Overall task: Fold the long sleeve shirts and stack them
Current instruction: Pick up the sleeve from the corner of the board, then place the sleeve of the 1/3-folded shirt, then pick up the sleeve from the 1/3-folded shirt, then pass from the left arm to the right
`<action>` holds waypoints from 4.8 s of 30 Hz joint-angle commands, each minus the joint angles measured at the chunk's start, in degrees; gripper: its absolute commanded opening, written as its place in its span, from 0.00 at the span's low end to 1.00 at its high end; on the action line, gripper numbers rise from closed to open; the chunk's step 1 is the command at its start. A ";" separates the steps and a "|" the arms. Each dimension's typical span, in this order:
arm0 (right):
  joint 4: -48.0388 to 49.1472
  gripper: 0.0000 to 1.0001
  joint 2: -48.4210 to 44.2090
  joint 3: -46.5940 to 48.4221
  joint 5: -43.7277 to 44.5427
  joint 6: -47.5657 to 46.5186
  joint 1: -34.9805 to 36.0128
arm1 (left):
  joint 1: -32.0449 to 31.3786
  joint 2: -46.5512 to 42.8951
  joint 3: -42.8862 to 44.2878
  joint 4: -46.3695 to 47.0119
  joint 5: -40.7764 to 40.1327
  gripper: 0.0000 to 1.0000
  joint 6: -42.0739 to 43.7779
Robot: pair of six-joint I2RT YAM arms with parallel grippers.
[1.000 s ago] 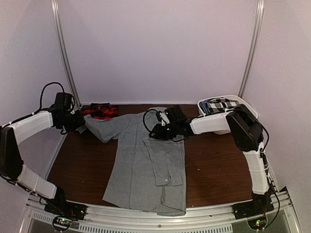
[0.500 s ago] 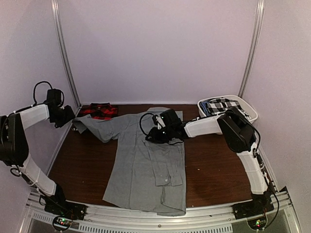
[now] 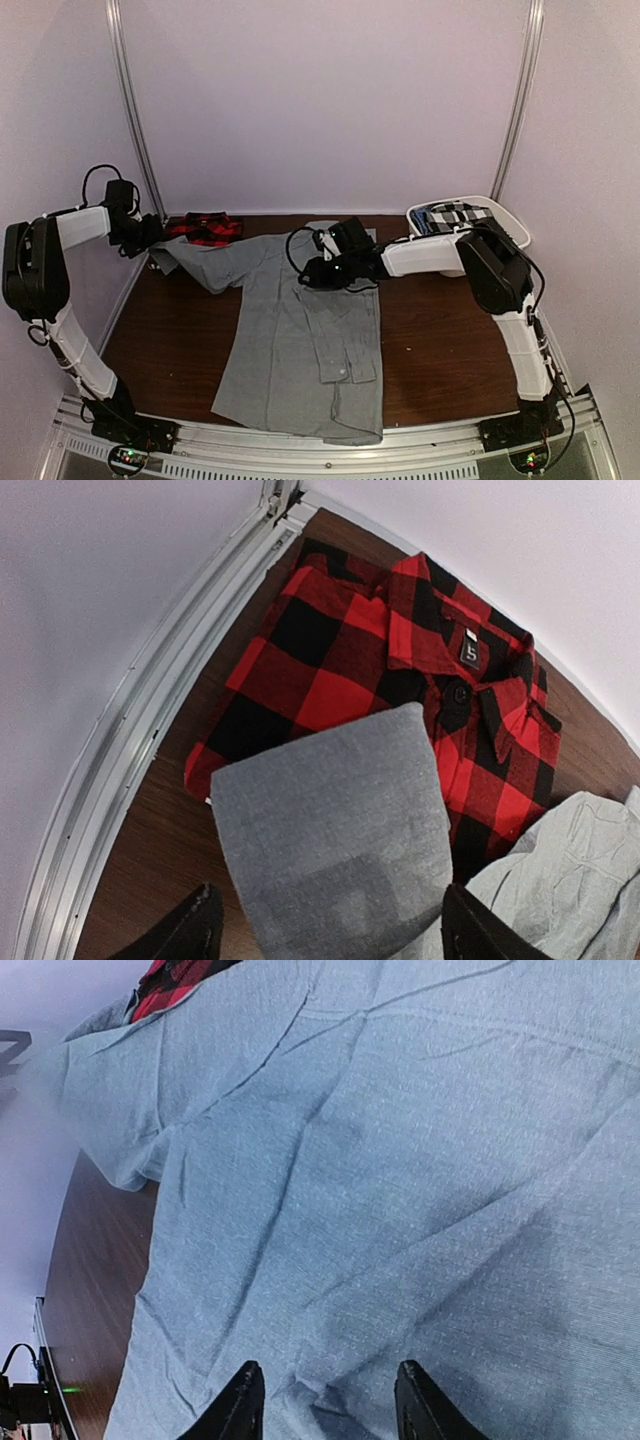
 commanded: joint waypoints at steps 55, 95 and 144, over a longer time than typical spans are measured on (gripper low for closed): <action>2.73 0.48 -33.17 -27.40 17.91 -3.87 3.97 | -44.60 7.74 7.65 8.13 16.34 0.57 -11.80; 0.12 0.48 -36.08 -29.95 18.48 -4.41 4.87 | -32.59 11.36 -8.21 9.20 5.20 0.60 -5.20; 14.99 0.72 -23.80 -23.66 30.68 -23.92 11.29 | -42.66 1.41 1.11 21.48 29.46 0.00 -7.06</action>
